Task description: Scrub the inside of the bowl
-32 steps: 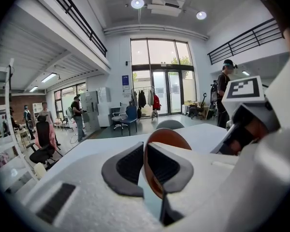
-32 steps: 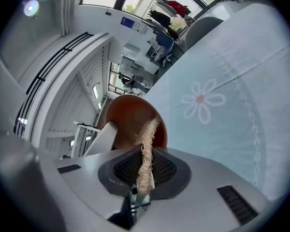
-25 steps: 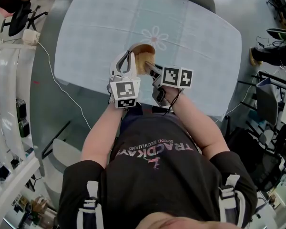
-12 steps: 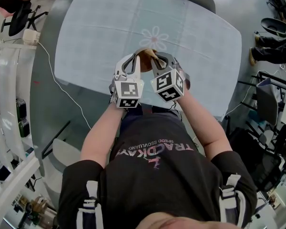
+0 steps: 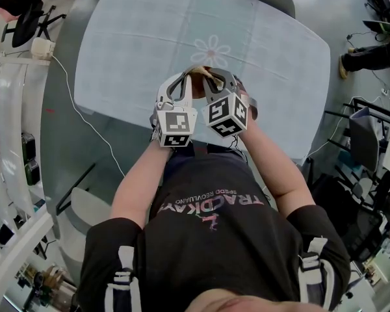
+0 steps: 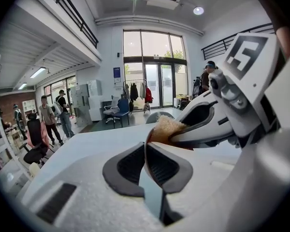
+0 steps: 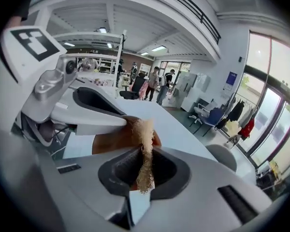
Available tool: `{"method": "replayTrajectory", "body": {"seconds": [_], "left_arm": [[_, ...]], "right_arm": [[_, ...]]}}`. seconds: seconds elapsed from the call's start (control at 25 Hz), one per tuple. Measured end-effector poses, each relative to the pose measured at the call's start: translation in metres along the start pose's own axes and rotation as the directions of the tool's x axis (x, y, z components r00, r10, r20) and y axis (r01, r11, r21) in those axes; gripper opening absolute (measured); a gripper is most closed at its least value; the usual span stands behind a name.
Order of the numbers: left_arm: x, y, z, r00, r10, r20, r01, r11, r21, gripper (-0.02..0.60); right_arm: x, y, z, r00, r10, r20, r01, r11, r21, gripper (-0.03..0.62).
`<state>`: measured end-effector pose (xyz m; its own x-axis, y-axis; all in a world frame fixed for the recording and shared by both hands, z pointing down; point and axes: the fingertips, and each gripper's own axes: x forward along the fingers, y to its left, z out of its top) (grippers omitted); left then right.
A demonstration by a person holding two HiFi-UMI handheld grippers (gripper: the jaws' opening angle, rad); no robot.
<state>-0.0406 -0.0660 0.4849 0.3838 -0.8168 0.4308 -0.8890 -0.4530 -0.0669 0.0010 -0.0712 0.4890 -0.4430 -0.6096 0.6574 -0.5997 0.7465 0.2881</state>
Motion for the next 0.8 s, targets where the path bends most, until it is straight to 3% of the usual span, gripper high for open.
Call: {"method": "replayTrajectory", "body": {"seconds": [0.2, 0.28, 0.36, 0.44, 0.6, 0.8], "left_arm": [[-0.003, 0.011, 0.011, 0.998, 0.049, 0.040, -0.049, 0.999, 0.001, 0.029], [-0.004, 0.014, 0.013, 0.997, 0.062, 0.054, -0.062, 0.998, -0.001, 0.029], [-0.004, 0.015, 0.013, 0.996, 0.071, 0.062, -0.071, 0.997, -0.005, 0.031], [-0.004, 0.016, 0.014, 0.995, 0.076, 0.063, -0.075, 0.997, -0.006, 0.031], [-0.003, 0.020, 0.014, 0.994, 0.086, 0.066, -0.086, 0.996, -0.007, 0.031], [-0.005, 0.022, 0.017, 0.993, 0.100, 0.067, -0.100, 0.995, -0.008, 0.032]], "right_arm": [[0.000, -0.012, -0.006, 1.000, 0.004, 0.013, -0.007, 0.973, 0.230, 0.032], [0.000, -0.013, -0.014, 1.000, 0.017, 0.016, -0.021, 0.934, 0.356, 0.032], [0.000, -0.011, -0.024, 0.999, 0.043, 0.021, -0.048, 0.871, 0.489, 0.032], [0.002, -0.006, -0.034, 0.996, 0.085, 0.038, -0.090, 0.770, 0.632, 0.032], [0.008, 0.016, -0.045, 0.977, 0.183, 0.109, -0.183, 0.453, 0.873, 0.032], [0.011, 0.046, -0.032, 0.929, 0.275, 0.246, -0.289, 0.128, 0.949, 0.032]]}}
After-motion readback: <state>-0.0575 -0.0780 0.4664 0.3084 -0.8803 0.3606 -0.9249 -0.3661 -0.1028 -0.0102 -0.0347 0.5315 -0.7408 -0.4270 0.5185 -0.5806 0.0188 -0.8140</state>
